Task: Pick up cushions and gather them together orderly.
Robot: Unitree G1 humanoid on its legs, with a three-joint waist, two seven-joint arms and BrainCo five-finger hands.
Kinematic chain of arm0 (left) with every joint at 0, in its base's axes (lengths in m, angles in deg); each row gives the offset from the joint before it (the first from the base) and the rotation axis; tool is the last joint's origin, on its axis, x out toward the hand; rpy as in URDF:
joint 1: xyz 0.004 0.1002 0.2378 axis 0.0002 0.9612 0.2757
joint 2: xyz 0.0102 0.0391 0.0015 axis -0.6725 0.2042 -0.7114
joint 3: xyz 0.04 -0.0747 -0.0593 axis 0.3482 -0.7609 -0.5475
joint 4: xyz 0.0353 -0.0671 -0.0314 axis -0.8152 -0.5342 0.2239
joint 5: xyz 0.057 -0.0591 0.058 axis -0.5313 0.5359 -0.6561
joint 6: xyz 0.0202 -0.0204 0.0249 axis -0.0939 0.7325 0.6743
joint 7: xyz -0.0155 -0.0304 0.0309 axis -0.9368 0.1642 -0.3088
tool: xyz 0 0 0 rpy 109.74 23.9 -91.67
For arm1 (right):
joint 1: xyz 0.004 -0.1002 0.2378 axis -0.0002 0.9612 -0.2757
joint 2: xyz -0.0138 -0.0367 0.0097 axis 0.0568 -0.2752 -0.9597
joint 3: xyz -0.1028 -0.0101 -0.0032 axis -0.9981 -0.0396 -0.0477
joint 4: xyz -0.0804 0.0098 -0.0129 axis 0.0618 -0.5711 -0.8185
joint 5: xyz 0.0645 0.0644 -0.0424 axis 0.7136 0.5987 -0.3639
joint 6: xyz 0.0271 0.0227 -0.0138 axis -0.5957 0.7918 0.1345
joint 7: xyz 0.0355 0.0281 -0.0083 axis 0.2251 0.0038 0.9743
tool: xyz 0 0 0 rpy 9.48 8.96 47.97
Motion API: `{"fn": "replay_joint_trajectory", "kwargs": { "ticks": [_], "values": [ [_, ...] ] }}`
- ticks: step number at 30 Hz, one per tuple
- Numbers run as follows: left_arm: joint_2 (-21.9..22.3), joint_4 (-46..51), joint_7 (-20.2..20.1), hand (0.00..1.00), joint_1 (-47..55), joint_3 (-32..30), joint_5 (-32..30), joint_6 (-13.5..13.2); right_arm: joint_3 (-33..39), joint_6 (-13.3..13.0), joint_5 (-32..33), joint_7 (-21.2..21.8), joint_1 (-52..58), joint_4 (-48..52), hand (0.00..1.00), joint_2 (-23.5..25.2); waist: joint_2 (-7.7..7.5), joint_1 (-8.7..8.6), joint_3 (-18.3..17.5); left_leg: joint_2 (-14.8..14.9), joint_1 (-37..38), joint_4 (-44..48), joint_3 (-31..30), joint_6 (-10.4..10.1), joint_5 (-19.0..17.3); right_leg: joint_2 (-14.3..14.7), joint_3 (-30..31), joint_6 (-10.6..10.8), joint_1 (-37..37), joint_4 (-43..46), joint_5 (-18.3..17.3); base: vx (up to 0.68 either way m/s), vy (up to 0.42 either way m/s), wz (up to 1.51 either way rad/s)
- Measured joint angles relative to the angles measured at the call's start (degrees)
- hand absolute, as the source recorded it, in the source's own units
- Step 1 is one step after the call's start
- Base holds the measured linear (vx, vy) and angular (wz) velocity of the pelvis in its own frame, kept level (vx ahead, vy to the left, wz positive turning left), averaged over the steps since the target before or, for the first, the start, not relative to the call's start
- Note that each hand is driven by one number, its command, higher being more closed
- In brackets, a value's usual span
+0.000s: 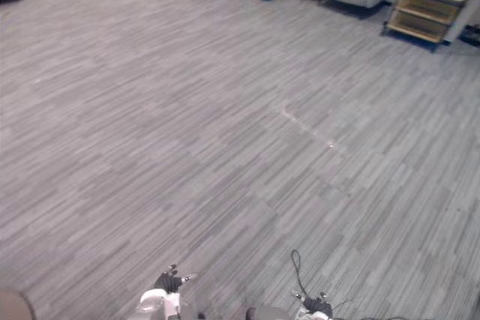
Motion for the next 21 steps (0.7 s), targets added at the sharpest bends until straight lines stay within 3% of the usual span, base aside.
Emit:
{"fn": "replay_joint_trajectory", "kwargs": {
  "ticks": [2,5,6,7,8,9,10,11,12,13,15,16,18,20,21],
  "values": [
    [0.29,1.5,0.0,0.0,0.14,-0.1,0.01,-0.15,-0.16,0.27,-0.06,-0.04,0.02,-0.07,0.0,0.01,-0.4,0.81,0.15,-2.53,-1.81,-9.57,-1.6,-1.0,-3.38,-0.84,4.0,0.19,1.43,-0.24,-0.83,0.24,0.183,-1.01],
    [0.26,1.63,-0.17,0.0,0.41,0.31,0.03,-0.17,0.66,0.68,-0.2,-0.02,0.04,-0.25,0.0,-0.06,-0.26,1.17,-0.09,-7.16,-2.08,-31.79,-8.15,-4.06,-1.1,-1.74,9.57,1.95,2.4,-0.3,-3.86,0.25,0.208,-0.9],
    [0.2,1.65,-0.19,0.0,0.44,0.47,0.09,-0.2,1.08,0.79,-0.19,-0.04,0.02,-0.5,0.0,-0.04,-0.31,1.27,-0.17,-7.49,-2.0,-32.48,-8.97,-3.75,1.61,-1.81,10.36,2.25,2.66,0.0,-4.61,0.36,0.224,-0.78],
    [-0.31,1.55,-0.3,0.0,0.76,0.37,0.08,-0.13,1.12,1.31,-0.25,0.0,0.35,-0.67,0.0,0.74,-1.56,1.22,-1.69,-9.18,-1.58,-31.41,-7.59,-2.21,0.43,-3.74,12.5,2.86,3.25,0.39,-6.61,0.42,0.214,-0.61],
    [-0.52,1.5,-0.34,0.0,0.95,-0.05,0.08,-0.1,0.94,1.29,-0.3,0.05,1.45,-0.41,0.0,0.99,-3.03,1.17,-2.84,-10.22,-1.28,-30.58,-5.62,-1.39,-1.87,-5.31,13.41,4.98,3.17,1.29,-7.38,0.53,0.242,-0.67],
    [-0.49,1.57,-0.31,0.0,0.9,-0.36,0.1,-0.13,0.82,1.37,-0.34,0.08,1.8,-0.39,0.0,1.23,-3.56,1.41,-3.11,-10.41,-0.55,-30.23,-4.19,-0.49,-2.73,-5.75,13.9,6.37,2.94,3.52,-7.82,0.55,0.24,-0.69],
    [-0.53,1.55,-0.31,0.0,0.85,-0.25,0.17,-0.06,0.33,1.52,-1.05,0.55,1.96,0.09,0.0,1.77,-3.98,1.73,-2.98,-10.82,1.71,-30.03,-2.08,0.73,-4.09,-5.84,13.58,10.12,1.4,10.24,-8.04,0.45,0.2,-0.75],
    [-0.45,1.34,-0.37,0.0,0.86,-0.13,0.18,0.06,0.2,1.44,-1.99,0.85,1.96,0.44,0.0,1.78,-4.18,1.44,-2.8,-11.65,4.59,-30.64,-1.48,1.41,-5.29,-5.57,12.01,16.28,-1.77,19.68,-6.56,0.41,0.2,-0.7],
    [-0.34,1.29,-0.4,0.0,0.59,-0.05,0.18,0.18,0.12,1.4,-2.2,1.06,2.01,1.04,0.0,1.77,-4.15,1.34,-2.73,-12.01,6.76,-31.66,-1.25,1.75,-5.96,-5.52,10.31,20.62,-4.27,26.45,-5.06,0.4,0.172,-0.59],
    [-0.21,0.82,-0.36,0.0,0.59,0.71,0.18,0.34,-0.38,1.31,-2.46,1.29,2.16,2.2,0.0,1.76,-3.86,1.14,-2.57,-12.13,10.71,-33.48,-0.64,1.5,-6.52,-5.65,6.56,20.99,-8.19,34.99,-4.93,0.45,0.171,-0.46],
    [-0.32,0.18,-0.31,0.0,0.29,2.57,0.31,0.34,-1.15,1.19,-2.47,1.57,1.85,2.64,0.0,1.01,-2.82,1.05,-2.76,-11.84,16.23,-37.97,0.24,1.28,-6.53,-7.36,-0.13,17.45,-13.51,35.73,-6.28,0.4,0.11,-0.37],
    [-0.34,0.16,-0.3,0.0,-0.05,2.63,0.5,0.32,-1.07,1.23,-2.46,1.59,1.12,2.38,0.0,0.9,-2.86,1.01,-2.53,-11.59,19.15,-40.78,0.96,0.97,-6.57,-8.07,-2.94,15.06,-15.31,32.2,-7.07,0.38,0.065,-0.31],
    [-0.69,-0.02,-0.19,0.0,-0.62,2.84,0.57,0.3,-0.94,1.19,-2.41,1.58,0.57,2.07,0.0,0.81,-2.96,0.82,-2.54,-10.69,21.88,-44.12,1.2,0.03,-6.96,-8.3,-6.94,12.48,-19.54,24.18,-6.43,0.36,0.012,-0.17],
    [-1.97,-1.04,-0.19,0.0,-1.44,5.59,0.57,0.24,-0.68,1.11,-2.38,1.51,-0.65,1.3,0.0,0.41,-2.72,0.32,-2.5,-9.47,22.1,-44.47,0.74,-1.15,-7.61,-6.62,-8.11,10.52,-23.17,14.66,-1.45,0.4,-0.071,0.18],
    [-2.91,-1.95,-0.27,0.0,-1.51,7.1,0.49,0.23,-0.08,0.95,-2.15,1.5,-1.15,-0.31,0.0,0.04,-3.08,-1.12,-2.43,-9.38,22.38,-43.65,-2.92,-1.85,-7.74,-5.87,-7.91,7.72,-22.4,9.06,7.91,0.43,-0.124,0.39]
  ]
}}
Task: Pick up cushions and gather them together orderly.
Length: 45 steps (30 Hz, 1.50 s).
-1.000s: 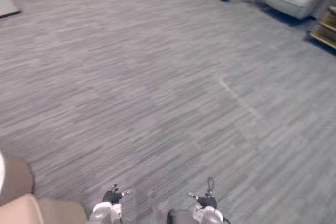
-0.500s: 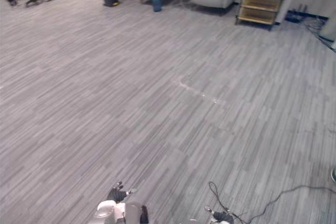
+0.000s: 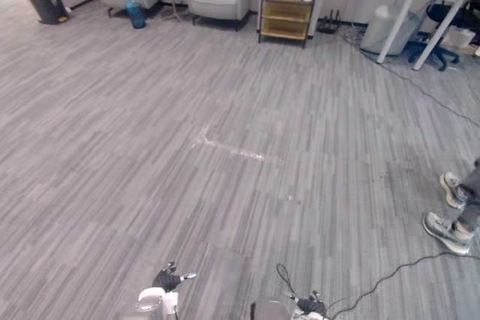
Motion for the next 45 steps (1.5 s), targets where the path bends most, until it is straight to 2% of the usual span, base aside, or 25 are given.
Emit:
{"fn": "replay_joint_trajectory", "kwargs": {
  "ticks": [2,5,8,10,12,14,15,17,19,20,21,22,23,25,27,29,31,32,33,34,37,38,39,41,45],
  "values": [
    [1.27,-0.81,0.0,0.0,-0.17,-0.7,-0.16,0.03,1.6,-0.11,-0.05,-0.26,-0.78,-0.85,0.0,-0.89,1.87,-0.15,0.25,1.49,-0.62,5.0,-2.91,-1.91,1.69,0.25,-1.33,-1.72,2.3,-0.32,-1.27,0.54,-0.145,0.23],
    [2.94,0.2,-0.08,0.0,0.38,-2.32,-1.16,0.08,0.49,-0.02,0.62,-0.53,0.2,0.17,0.0,-1.26,2.33,-0.12,1.57,3.24,-11.03,31.35,-2.9,-0.06,12.93,-0.72,-1.08,-3.11,10.24,-4.85,-2.31,0.46,-0.12,-0.02],
    [2.94,2.59,0.19,0.0,1.08,-2.63,-1.23,0.06,-1.17,0.03,2.14,-0.99,0.86,0.34,0.0,-0.71,2.78,1.37,1.92,7.37,-19.1,45.32,-1.59,1.18,10.23,-0.24,0.6,-4.95,20.92,-11.36,-3.66,0.43,-0.035,-0.29],
    [2.93,3.53,0.23,0.0,1.27,-2.4,-1.18,0.01,-1.25,0.26,2.11,-1.03,0.07,0.33,0.0,-0.81,2.61,2.57,1.92,7.04,-23.4,40.44,-0.45,0.15,8.46,-1.24,2.38,-4.43,23.98,-14.2,-5.19,0.34,0.084,-0.53],
    [2.92,3.72,0.24,0.0,1.13,-2.24,-1.1,-0.16,0.09,0.3,1.82,-1.03,-1.52,-0.09,0.0,-0.95,2.9,2.53,2.37,3.83,-24.81,25.46,-0.61,-0.76,7.47,-2.51,4.3,-3.96,25.86,-14.84,-6.51,0.35,0.159,-0.57],
    [2.88,3.59,0.11,0.0,1.63,-1.66,-1.07,-0.35,1.25,0.3,1.26,-0.99,-1.97,-0.11,0.0,-1.67,4.11,2.71,2.28,0.13,-23.94,1.44,-2.52,-2.66,12.89,-3.44,7.42,-2.92,27.53,-15.38,-10.35,0.35,0.222,-0.64],
    [2.88,3.63,0.15,0.0,1.61,-1.96,-0.97,-0.43,1.35,0.33,0.66,-1.02,-1.96,-0.38,0.0,-1.82,4.17,3.03,2.36,-0.33,-24.01,1.3,-3.0,-2.02,16.28,-3.57,8.29,-2.55,28.08,-15.53,-11.03,0.46,0.253,-0.66],
    [2.19,3.13,0.17,0.0,1.67,-2.72,-0.98,-0.59,1.57,0.39,-0.87,-1.1,-2.21,-2.55,0.0,-2.22,2.62,3.66,1.16,-3.59,-23.53,3.04,-2.52,1.51,14.85,-6.13,12.04,-2.78,30.02,-17.29,-11.43,0.58,0.256,-0.36],
    [2.06,3.22,0.03,0.0,1.54,-3.35,-1.02,-0.96,1.49,0.59,-2.6,-0.92,-1.15,-3.17,0.0,-1.99,1.42,3.19,1.31,-5.49,-23.28,5.96,-2.23,4.11,11.89,-7.17,14.27,-0.42,29.1,-11.46,-11.12,0.51,0.215,0.17],
    [2.01,3.43,0.06,0.0,1.54,-3.56,-1.01,-1.11,1.29,0.85,-2.64,-0.91,-0.18,-3.01,0.0,-1.47,0.49,3.43,1.38,-6.45,-21.44,5.36,-2.07,4.52,10.79,-7.06,14.43,3.18,27.38,-4.83,-11.38,0.5,0.168,0.04],
    [1.84,3.47,0.03,0.0,1.52,-3.71,-1.01,-1.06,-0.2,0.93,-2.77,-0.72,0.82,-2.36,0.0,-0.9,-0.7,3.54,1.56,-7.6,-17.84,4.01,-1.91,4.91,9.45,-6.51,14.49,11.08,22.63,8.6,-9.57,0.49,0.149,-0.1],
    [1.72,3.42,0.05,0.0,1.39,-3.99,-1.02,-0.86,-1.32,0.77,-3.18,-0.55,1.2,-1.64,0.0,-0.57,-0.98,3.45,1.57,-7.99,-15.35,3.14,-2.1,5.03,8.72,-6.03,14.25,14.33,19.25,17.3,-8.56,0.48,0.108,-0.16],
    [1.76,3.17,0.05,0.0,1.5,-3.95,-1.03,-0.64,-1.4,0.76,-3.54,-0.37,1.27,-0.37,0.0,-0.38,-0.97,3.14,1.57,-8.11,-12.37,2.05,-2.39,4.91,7.94,-5.43,12.74,14.43,15.94,25.28,-8.48,0.47,0.077,-0.15],
    [2.38,2.88,0.05,0.0,1.57,-3.74,-1.04,-0.14,-1.63,0.42,-4.67,-0.19,1.51,1.6,0.0,-0.39,-0.58,2.48,1.5,-8.04,-6.75,-1.38,-3.84,4.96,7.59,-5.19,8.2,11.9,10.32,31.77,-9.74,0.46,0.036,0.04],
    [2.74,0.9,0.05,0.0,-0.08,-2.88,-1.04,-0.08,-1.73,-0.41,-4.65,-0.15,1.38,2.83,0.0,-0.45,0.26,1.39,1.97,-6.24,0.22,-5.62,-5.51,4.95,7.59,-5.45,0.49,6.01,6.0,24.84,-12.74,0.46,-0.033,0.42],
    [2.87,0.98,0.1,0.0,-0.38,-2.86,-1.03,-0.11,-1.62,-0.7,-4.63,-0.14,0.99,2.84,0.0,-0.47,0.46,1.36,2.09,-4.43,2.75,-6.41,-5.69,4.84,7.53,-4.64,-1.78,3.95,2.62,13.33,-11.81,0.51,-0.101,0.34],
    [2.81,0.86,0.07,0.0,-0.28,-2.67,-1.04,-0.11,-1.02,-0.91,-4.55,-0.18,0.68,2.62,0.0,-0.48,0.35,1.01,2.15,-2.93,4.15,-6.47,-6.4,3.63,6.83,-3.08,-1.07,2.84,0.54,2.35,-6.13,0.5,-0.176,0.38],
    [2.6,0.54,0.05,0.0,-0.15,-2.64,-1.04,-0.11,-0.85,-0.89,-4.44,-0.19,0.77,2.25,0.0,-0.47,-1.09,0.91,2.11,-2.55,5.88,-6.49,-7.79,1.95,5.8,-2.4,1.44,2.54,0.45,-6.88,2.94,0.42,-0.186,0.35],
    [2.61,0.23,0.04,0.0,-0.17,-2.66,-1.05,-0.11,-0.8,-0.9,-4.45,-0.21,0.82,1.98,0.0,-0.5,-1.35,0.67,2.3,-2.43,6.46,-6.46,-8.56,1.26,5.36,-2.39,1.65,2.31,0.9,-7.37,7.42,0.64,-0.289,0.29],
    [2.87,-1.26,-0.26,0.0,-0.27,-2.69,-1.14,-0.1,-0.59,-0.86,-4.39,-0.27,0.32,1.05,0.0,-1.62,0.7,0.43,2.33,0.03,7.36,-6.1,-9.93,0.19,5.26,-0.85,0.36,-0.19,1.06,-4.45,5.41,0.52,-0.243,0.15],
    [3.11,-1.27,-0.36,0.0,-0.12,-3.94,-1.17,0.03,-0.62,-0.78,-4.07,-0.35,-0.23,0.34,0.0,-1.68,1.29,-0.09,2.35,1.51,4.96,3.07,-11.41,-1.66,7.4,-0.1,-1.86,-2.65,1.91,1.02,-0.79,0.48,-0.245,0.31],
    [3.2,-0.99,-0.35,0.0,-0.47,-5.28,-1.21,0.06,-1.44,-0.79,-3.49,-0.32,-0.14,0.44,0.0,-1.72,1.51,-1.22,2.49,2.11,-1.72,19.25,-11.86,-2.75,10.19,-0.05,-3.74,-3.43,5.29,-0.35,-2.74,0.41,-0.234,0.59],
    [3.25,-0.68,-0.34,0.0,-0.56,-5.64,-1.21,0.08,-1.7,-0.79,-3.38,-0.32,-0.12,0.46,0.0,-1.72,1.55,-1.16,2.55,2.39,-4.28,24.57,-11.69,-2.81,12.69,0.17,-3.93,-3.9,6.28,-1.11,-3.03,0.45,-0.246,0.36],
    [3.08,1.36,-0.2,0.0,-0.12,-6.39,-1.14,0.05,-5.34,-0.74,-2.28,-0.35,-0.22,0.49,0.0,-1.49,1.75,0.74,3.75,6.79,-16.05,46.25,-8.98,-2.23,12.31,1.73,-4.34,-5.85,15.41,-5.95,-4.22,0.32,-0.148,-0.09],
    [3.03,4.02,-0.32,0.0,0.75,-4.43,-1.05,-0.35,-7.63,-0.33,-1.96,-0.32,-0.52,0.72,0.0,-1.64,1.62,2.48,3.92,7.59,-23.79,36.52,-1.01,-1.11,8.52,1.1,-3.48,-7.08,24.32,-12.27,-6.16,0.25,-0.072,-0.1]
  ]
}}
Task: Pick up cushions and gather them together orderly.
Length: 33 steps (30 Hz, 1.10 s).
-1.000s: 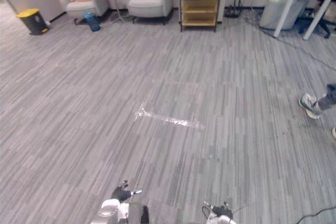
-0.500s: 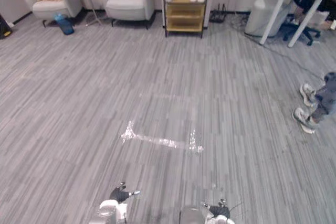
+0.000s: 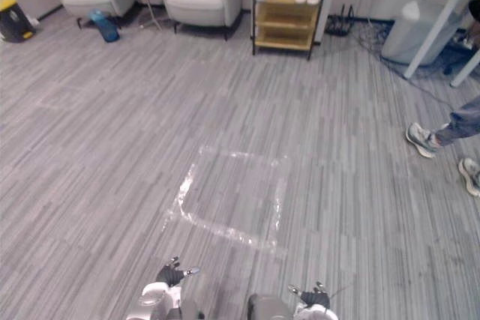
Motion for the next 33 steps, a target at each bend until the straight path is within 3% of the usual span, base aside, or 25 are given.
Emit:
{"fn": "replay_joint_trajectory", "kwargs": {
  "ticks": [2,3,4,5,6,7,8,9,10,11,12,14,16,18,19,20,21,22,23,26,28,29,30,32,33],
  "values": [
    [0.09,0.56,-0.14,0.0,0.45,-0.07,0.0,-0.18,0.17,0.07,-0.01,0.07,-0.01,1.41,0.0,0.12,0.27,0.09,0.25,-3.59,-1.34,-21.23,3.07,0.1,1.22,-1.07,1.08,0.27,2.56,-0.52,-2.06,0.36,0.062,-0.13],
    [0.07,0.62,-0.15,0.0,0.48,-0.18,0.01,-0.27,0.18,0.07,-0.02,0.07,-0.08,1.61,0.0,0.11,0.42,0.24,0.27,-4.77,-1.63,-26.62,3.18,-0.13,2.63,-1.27,1.52,0.45,2.92,-0.66,-2.71,0.46,0.121,-0.39],
    [0.12,0.97,-0.13,0.0,0.71,-0.71,0.0,-0.83,0.26,0.12,-0.05,0.03,-0.24,1.47,0.0,-0.02,0.79,0.83,0.15,-5.88,-1.98,-34.72,3.74,-0.71,5.16,-1.18,2.81,1.92,3.79,-0.81,-4.21,0.41,0.13,-0.49],
    [0.12,0.95,-0.07,0.0,0.87,-0.77,0.02,-1.04,0.14,0.2,-0.05,0.01,-0.22,1.26,0.0,0.0,1.05,1.17,0.0,-5.78,-2.1,-36.42,4.34,-0.72,5.61,-1.1,3.5,2.72,4.86,-0.89,-5.36,0.6,0.238,-0.55],
    [-0.05,1.03,-0.14,0.0,0.93,-0.93,-0.01,-1.09,0.18,0.46,-0.17,0.06,-0.18,0.69,0.0,0.14,0.83,1.65,-0.36,-6.12,-2.3,-35.33,4.74,1.78,9.37,-1.86,4.28,4.39,7.24,-1.46,-7.23,0.46,0.189,-0.31],
    [-0.12,1.09,-0.18,0.0,1.04,-1.37,-0.03,-1.05,0.18,0.63,-0.2,0.12,-0.03,0.67,0.0,0.23,0.38,1.7,-0.85,-6.63,-2.32,-34.63,5.34,2.78,10.34,-2.51,4.43,5.05,7.98,-1.92,-7.63,0.64,0.249,-0.21],
    [0.2,1.28,-0.51,0.0,1.58,-2.68,-0.06,-1.03,0.21,0.69,-0.4,0.23,0.95,0.53,0.0,0.29,-1.84,1.67,-2.96,-8.61,-1.79,-33.51,7.4,4.99,11.65,-4.96,5.05,6.95,9.55,-2.42,-8.63,0.57,0.164,-0.08],
    [0.45,0.71,-0.81,0.0,1.48,-3.1,-0.07,-0.99,0.37,0.64,-0.55,0.52,1.72,0.48,0.0,0.27,-3.32,2.07,-4.1,-11.54,-0.18,-33.15,8.16,6.63,9.29,-7.27,6.51,9.0,8.18,3.43,-8.52,0.86,0.265,0.01],
    [0.36,0.37,-0.91,0.0,1.45,-2.83,-0.07,-0.98,0.67,0.63,-0.56,0.55,1.73,0.52,0.0,0.32,-3.53,2.03,-4.14,-12.3,0.63,-33.32,7.99,6.77,8.59,-7.59,7.02,10.02,7.4,6.79,-8.14,0.81,0.263,0.31],
    [0.21,0.14,-1.26,0.0,1.08,-2.24,-0.11,-0.92,2.2,0.67,-0.61,0.76,2.84,0.72,0.0,0.68,-4.23,1.88,-3.98,-14.59,4.2,-34.64,6.74,7.27,6.76,-7.82,9.0,15.62,3.36,20.89,-4.96,0.74,0.27,0.55],
    [-0.22,-0.35,-1.23,0.0,0.48,-1.78,-0.12,-0.79,2.42,0.64,-0.62,1.15,3.79,1.43,0.0,1.9,-5.75,1.56,-3.32,-16.37,7.73,-35.34,5.12,7.39,4.84,-7.3,10.92,18.46,-1.85,35.18,1.19,0.57,0.192,0.58],
    [-0.35,-1.04,-1.23,0.0,-0.08,-1.32,-0.13,0.05,2.43,0.61,-0.6,1.69,4.19,1.8,0.0,2.98,-5.75,1.26,-2.94,-16.88,12.65,-35.86,3.19,6.96,2.08,-5.79,10.96,17.93,-9.41,49.15,1.96,0.49,0.119,0.34],
    [-0.4,-1.8,-1.25,0.0,-0.18,1.42,-0.1,0.51,2.63,0.09,-0.5,1.78,4.2,4.15,0.0,2.65,-4.66,-0.14,-2.61,-16.56,19.09,-40.38,0.45,6.86,1.71,-5.15,8.5,16.06,-16.3,49.74,-0.23,0.54,0.079,0.53],
    [-0.26,-2.27,-1.27,0.0,-0.78,2.22,-0.07,0.51,2.74,-0.21,-0.48,1.7,3.79,4.56,0.0,2.51,-4.02,-0.92,-1.93,-15.95,23.37,-43.1,-1.12,6.86,1.71,-5.11,6.48,13.63,-18.47,42.93,-2.16,0.42,0.012,0.57],
    [0.11,-2.35,-1.24,0.0,-1.0,2.23,-0.08,0.51,3.3,-0.5,-0.48,1.7,3.79,4.64,0.0,2.51,-3.71,-0.91,-1.75,-15.51,25.45,-44.84,-2.08,6.85,1.7,-5.01,5.16,12.44,-20.32,34.95,-2.61,0.44,-0.052,0.57],
    [0.31,-2.31,-1.19,0.0,-1.37,2.25,-0.08,0.45,4.19,-0.69,-0.37,1.68,3.65,4.69,0.0,2.78,-3.62,-1.21,-1.87,-14.48,26.54,-45.12,-3.89,6.44,0.39,-4.68,4.64,11.24,-21.51,24.0,-1.39,0.43,-0.075,0.63],
    [0.33,-2.31,-1.19,0.0,-1.53,2.25,-0.08,0.41,4.33,-0.7,-0.37,1.66,3.57,4.63,0.0,2.78,-3.55,-1.36,-1.85,-14.1,26.7,-45.12,-4.63,6.2,-0.27,-4.48,4.43,10.87,-21.69,20.75,-0.46,0.44,-0.117,0.74],
    [0.23,-2.34,-1.22,0.0,-1.82,2.2,-0.15,0.39,4.91,-0.65,-0.34,1.63,3.11,4.02,0.0,2.9,-3.81,-1.44,-1.75,-13.6,27.71,-45.12,-6.2,5.39,-1.76,-3.95,4.89,10.03,-22.11,11.33,3.33,0.59,-0.208,0.71],
    [0.35,-2.79,-1.22,0.0,-1.48,2.13,-0.18,0.42,5.39,-0.64,-0.07,1.59,2.87,3.55,0.0,2.82,-3.69,-1.63,-1.85,-12.68,28.83,-44.97,-7.91,4.35,-2.93,-3.7,5.02,8.73,-21.3,6.3,11.87,0.6,-0.228,0.64],
    [0.31,-3.34,-1.28,0.0,-1.38,1.42,-1.09,0.44,6.4,-0.56,-0.1,1.54,1.63,2.92,0.0,2.44,-1.41,-1.25,-1.55,-10.24,28.79,-41.83,-9.78,3.49,-2.79,-2.62,2.09,6.32,-19.49,7.88,9.23,0.48,-0.223,0.36],
    [0.4,-3.37,-1.23,0.0,-0.91,1.11,-1.34,0.43,5.69,-0.56,0.03,1.34,1.59,2.6,0.0,2.12,-0.92,-2.8,-1.39,-9.47,24.21,-26.56,-9.85,3.12,-2.57,-3.26,-0.76,5.3,-15.39,8.81,5.21,0.4,-0.249,0.71],
    [0.43,-3.39,-1.32,0.0,-0.62,0.52,-1.5,0.45,4.42,-0.61,0.06,1.35,1.75,2.63,0.0,1.93,-0.68,-3.4,-1.34,-8.85,20.17,-15.41,-9.24,0.15,-0.43,-3.21,-1.78,4.94,-12.61,7.8,4.15,0.38,-0.231,0.43],
    [0.07,-2.99,-1.3,0.0,-0.14,-0.14,-1.54,0.41,2.12,-0.55,0.1,1.38,2.25,3.1,0.0,1.33,-0.35,-2.05,-1.41,-5.81,11.99,2.05,-7.5,-1.29,5.92,-1.9,-1.98,3.07,-9.15,6.76,2.34,0.29,-0.151,0.03],
    [-0.05,-2.12,-1.02,0.0,0.01,-0.27,-1.41,0.44,1.35,-0.54,0.93,1.13,2.08,3.01,0.0,1.08,0.01,-1.25,-1.2,-2.64,6.57,8.99,-5.38,0.06,4.36,-0.82,-1.55,1.53,-5.69,5.87,0.47,0.3,-0.133,-0.28],
    [0.24,-1.31,-1.01,0.0,0.05,0.02,-1.25,0.36,1.37,-0.44,2.0,1.0,2.27,2.81,0.0,1.24,-0.4,-1.19,-1.15,-1.87,4.34,7.36,-4.09,0.68,2.55,-0.9,-0.57,1.39,-3.32,4.83,-0.17,0.26,-0.101,-0.26]
  ]
}}
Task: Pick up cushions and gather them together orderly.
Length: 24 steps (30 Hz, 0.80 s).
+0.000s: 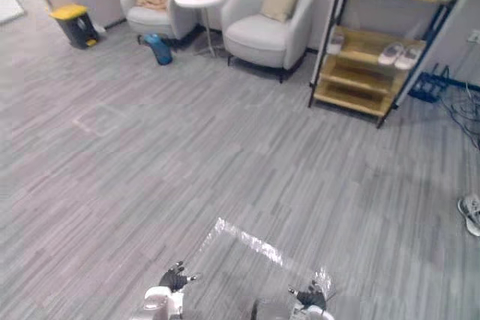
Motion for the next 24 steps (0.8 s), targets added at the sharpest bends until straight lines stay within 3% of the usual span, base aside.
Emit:
{"fn": "replay_joint_trajectory", "kwargs": {
  "ticks": [1,3,4,5,7,8,9,11,13,19,20,23,24],
  "values": [
    [0.01,0.15,-0.01,0.0,0.03,-0.02,0.02,-0.09,0.01,0.03,0.16,-0.1,0.08,-0.06,0.0,0.04,-0.06,0.31,0.03,0.16,-0.28,-1.57,0.55,0.02,-0.62,-0.1,0.55,0.51,0.66,-0.32,-0.02,0.26,-0.056,-0.53],
    [0.21,0.22,-0.08,0.0,-0.03,-0.02,0.1,-0.35,0.0,0.37,0.35,-0.46,-0.2,-0.11,0.0,0.06,-0.12,0.87,0.05,-1.52,-0.95,-18.64,-0.63,-1.34,-2.98,-0.52,4.91,1.81,3.71,-2.04,-0.85,0.29,0.028,-0.82],
    [0.21,0.18,-0.08,0.0,-0.01,-0.01,0.11,-0.35,-0.01,0.43,0.34,-0.52,-0.2,-0.14,0.0,0.06,-0.15,0.9,0.04,-2.08,-0.94,-21.41,-1.38,-1.5,-2.87,-0.58,5.54,2.02,3.84,-2.17,-1.0,0.32,0.096,-0.91],
    [0.21,0.15,-0.09,0.0,-0.11,0.01,0.18,-0.37,0.02,0.49,0.32,-0.63,-0.48,-0.71,0.0,0.01,-0.2,1.01,-0.02,-3.39,-0.8,-29.74,-4.32,-1.62,-2.55,-0.65,7.77,2.7,3.93,-2.48,-1.6,0.34,0.143,-0.93],
    [0.19,-0.23,-0.11,0.0,-0.1,0.07,0.21,-0.34,0.14,0.79,0.22,-0.82,-0.58,-1.23,0.0,-0.17,-0.02,0.97,-0.17,-3.75,-0.31,-38.09,-5.7,-1.21,0.95,-0.39,10.83,4.25,4.7,-2.98,-2.62,0.37,0.193,-0.93],
    [0.24,-0.78,-0.18,0.0,0.21,0.08,0.27,-0.31,0.41,1.02,0.09,-0.84,-0.22,-1.22,0.0,-0.67,1.27,0.86,-0.92,-2.88,0.94,-41.56,-5.67,-0.88,6.85,0.83,13.12,5.54,5.91,-3.32,-3.54,0.34,0.216,-0.62],
    [0.12,-0.89,-0.29,0.0,0.49,-0.16,0.26,-0.33,0.42,1.06,-0.05,-0.89,-0.17,-1.62,0.0,-0.63,1.5,0.88,-1.1,-2.55,1.39,-41.43,-5.6,-3.76,5.81,0.85,13.94,5.75,6.49,-3.55,-3.88,0.42,0.266,-0.68],
    [-0.45,-1.58,-0.08,0.0,0.14,-0.71,0.21,-0.34,0.79,1.38,-0.23,-0.87,0.57,-2.19,0.0,1.41,-2.73,0.94,-2.2,-5.2,3.51,-42.9,-1.69,-2.0,4.88,-2.38,17.61,6.15,7.37,-3.83,-4.11,0.42,0.262,-0.43],
    [0.0,-1.69,-0.25,0.0,0.12,-0.47,0.07,-0.32,1.4,1.39,-0.3,-0.84,0.73,-2.17,0.0,2.21,-3.44,0.98,-2.44,-6.18,4.59,-43.84,-0.35,-1.06,4.3,-3.4,19.74,7.04,7.6,-3.76,-3.45,0.26,0.202,-0.26],
    [-0.38,-2.42,-0.24,0.0,0.19,-0.29,0.02,-0.34,5.02,1.58,-0.41,-0.28,-0.07,-2.35,0.0,2.09,-2.18,1.88,-2.6,-5.49,9.02,-46.71,6.39,-0.07,3.52,-3.45,28.72,8.78,6.46,-3.66,-0.49,0.11,0.087,-0.65],
    [-0.44,-2.83,-0.25,0.0,0.19,-0.28,0.02,-0.26,4.99,1.7,-0.41,-0.06,-1.15,-3.93,0.0,0.71,-0.51,2.23,-2.86,-4.15,8.95,-47.69,7.9,0.06,3.44,-2.97,25.89,11.63,3.94,-3.11,1.26,-0.03,-0.022,-1.14],
    [-0.28,-2.75,-0.27,0.0,0.2,0.55,0.03,-0.22,5.07,1.8,-1.77,-0.01,-0.22,-4.42,0.0,-0.12,0.43,3.15,-3.09,-3.59,8.97,-48.2,8.91,0.06,3.44,-4.24,15.82,11.89,1.66,-1.6,1.56,-0.05,-0.055,-0.58],
    [-0.31,-2.78,-0.24,0.0,0.25,0.74,0.02,-0.24,5.68,1.78,-1.98,-0.01,0.71,-4.32,0.0,-0.45,0.58,3.18,-3.18,-3.68,9.06,-48.21,8.64,0.06,3.45,-4.22,15.89,11.84,1.68,-1.74,1.52,0.0,0.0,0.0]
  ]
}}
